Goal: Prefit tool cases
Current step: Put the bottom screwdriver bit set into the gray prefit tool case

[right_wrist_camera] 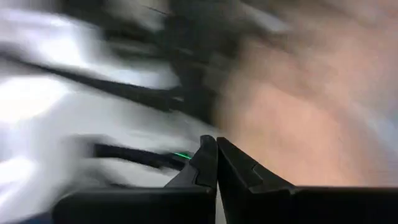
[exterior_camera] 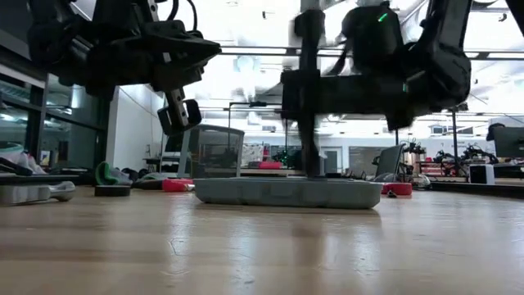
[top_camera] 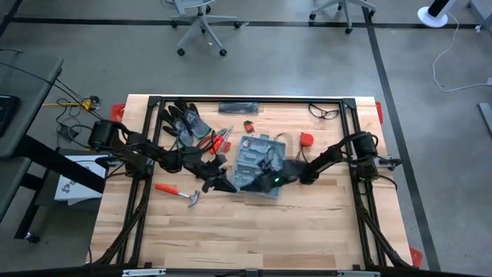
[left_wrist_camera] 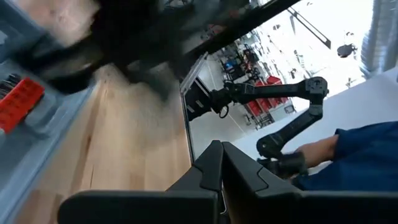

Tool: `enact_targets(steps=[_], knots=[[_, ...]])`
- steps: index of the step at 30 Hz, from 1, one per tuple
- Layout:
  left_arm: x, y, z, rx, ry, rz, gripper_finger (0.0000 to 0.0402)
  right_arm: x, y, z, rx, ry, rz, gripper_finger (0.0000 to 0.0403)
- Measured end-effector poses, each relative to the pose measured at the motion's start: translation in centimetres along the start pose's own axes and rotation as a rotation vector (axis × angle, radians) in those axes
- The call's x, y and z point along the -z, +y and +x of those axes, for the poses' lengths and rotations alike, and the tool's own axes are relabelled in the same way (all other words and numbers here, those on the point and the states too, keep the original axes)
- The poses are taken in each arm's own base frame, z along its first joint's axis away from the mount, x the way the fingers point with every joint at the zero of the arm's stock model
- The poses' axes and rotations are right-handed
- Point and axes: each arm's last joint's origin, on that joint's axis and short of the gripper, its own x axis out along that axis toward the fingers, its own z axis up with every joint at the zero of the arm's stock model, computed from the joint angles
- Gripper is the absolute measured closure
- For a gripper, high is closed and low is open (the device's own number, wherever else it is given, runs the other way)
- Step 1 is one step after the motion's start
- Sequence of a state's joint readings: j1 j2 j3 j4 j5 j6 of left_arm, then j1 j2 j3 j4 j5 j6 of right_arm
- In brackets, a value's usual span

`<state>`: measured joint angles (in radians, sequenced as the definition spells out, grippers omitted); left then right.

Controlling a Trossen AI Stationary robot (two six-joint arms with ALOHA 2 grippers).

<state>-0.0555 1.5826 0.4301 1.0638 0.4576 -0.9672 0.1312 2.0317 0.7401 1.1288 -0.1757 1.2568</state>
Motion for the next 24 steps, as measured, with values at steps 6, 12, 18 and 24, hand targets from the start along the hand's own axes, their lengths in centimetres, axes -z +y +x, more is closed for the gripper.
enact_targets(steps=[6, 12, 18, 24], knots=[[0.0, 0.0, -0.1, -0.001, -0.004, 0.003, 0.0401, -0.4, 1.1, -0.3, -0.183, -0.094, -0.06, 0.0403], [0.0, 0.0, -0.1, 0.004, -0.006, 0.011, 0.0401, -1.1, 3.1, -0.8, -0.339, -0.147, -0.13, 0.0403], [0.1, -0.1, 0.0, 0.007, -0.008, 0.012, 0.0401, 0.0, -1.3, 0.2, -0.014, -0.015, -0.019, 0.0403], [0.0, -0.2, 0.0, 0.008, -0.024, 0.012, 0.0401, -0.9, 1.5, -0.6, -0.316, -0.135, -0.076, 0.0403]])
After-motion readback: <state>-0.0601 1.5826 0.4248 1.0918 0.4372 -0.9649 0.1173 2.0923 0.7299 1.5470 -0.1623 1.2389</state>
